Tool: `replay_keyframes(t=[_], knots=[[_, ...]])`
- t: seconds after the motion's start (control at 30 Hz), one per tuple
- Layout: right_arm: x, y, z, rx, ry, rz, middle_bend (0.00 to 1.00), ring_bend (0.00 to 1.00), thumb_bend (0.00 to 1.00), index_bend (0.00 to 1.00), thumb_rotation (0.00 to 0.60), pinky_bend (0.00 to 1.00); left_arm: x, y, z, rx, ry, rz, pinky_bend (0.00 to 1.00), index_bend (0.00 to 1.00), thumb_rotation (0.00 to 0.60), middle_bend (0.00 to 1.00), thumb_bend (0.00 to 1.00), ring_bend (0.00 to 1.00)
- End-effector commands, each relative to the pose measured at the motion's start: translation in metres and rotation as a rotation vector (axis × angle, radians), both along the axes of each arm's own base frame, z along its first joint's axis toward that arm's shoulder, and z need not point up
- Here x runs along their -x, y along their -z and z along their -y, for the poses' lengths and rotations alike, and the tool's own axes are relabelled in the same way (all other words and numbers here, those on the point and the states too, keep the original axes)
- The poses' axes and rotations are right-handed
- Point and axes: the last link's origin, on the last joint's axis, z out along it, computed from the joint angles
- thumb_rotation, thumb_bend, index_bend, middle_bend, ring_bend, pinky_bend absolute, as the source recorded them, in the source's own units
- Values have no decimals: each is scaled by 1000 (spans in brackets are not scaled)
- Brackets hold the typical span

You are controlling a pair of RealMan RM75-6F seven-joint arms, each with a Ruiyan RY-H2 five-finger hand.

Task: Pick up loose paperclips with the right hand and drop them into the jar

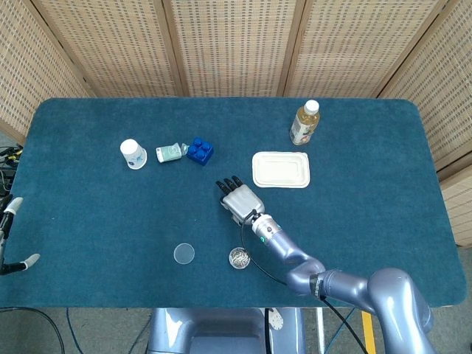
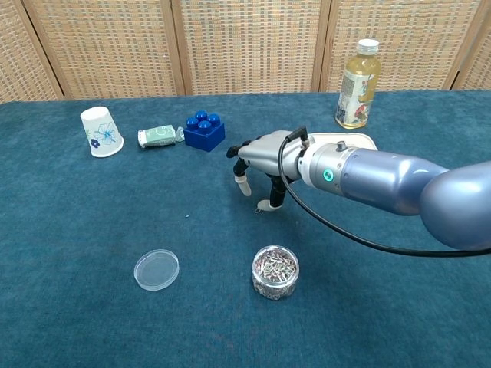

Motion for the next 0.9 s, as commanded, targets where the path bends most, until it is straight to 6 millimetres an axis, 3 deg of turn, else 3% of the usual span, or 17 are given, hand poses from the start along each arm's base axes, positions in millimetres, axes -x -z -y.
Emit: replay_keyframes(t=[0.03, 0.9], knots=[[0, 2, 0, -8, -25, -16, 29, 0, 339, 436, 600, 62, 0, 0, 0, 0, -2, 0, 0, 0, 600, 0, 0, 0], [15, 5, 3, -15, -16, -50, 29, 0, 338, 475, 600, 65, 1, 3, -2, 8, -8, -9, 0, 0, 600, 0, 0, 0]])
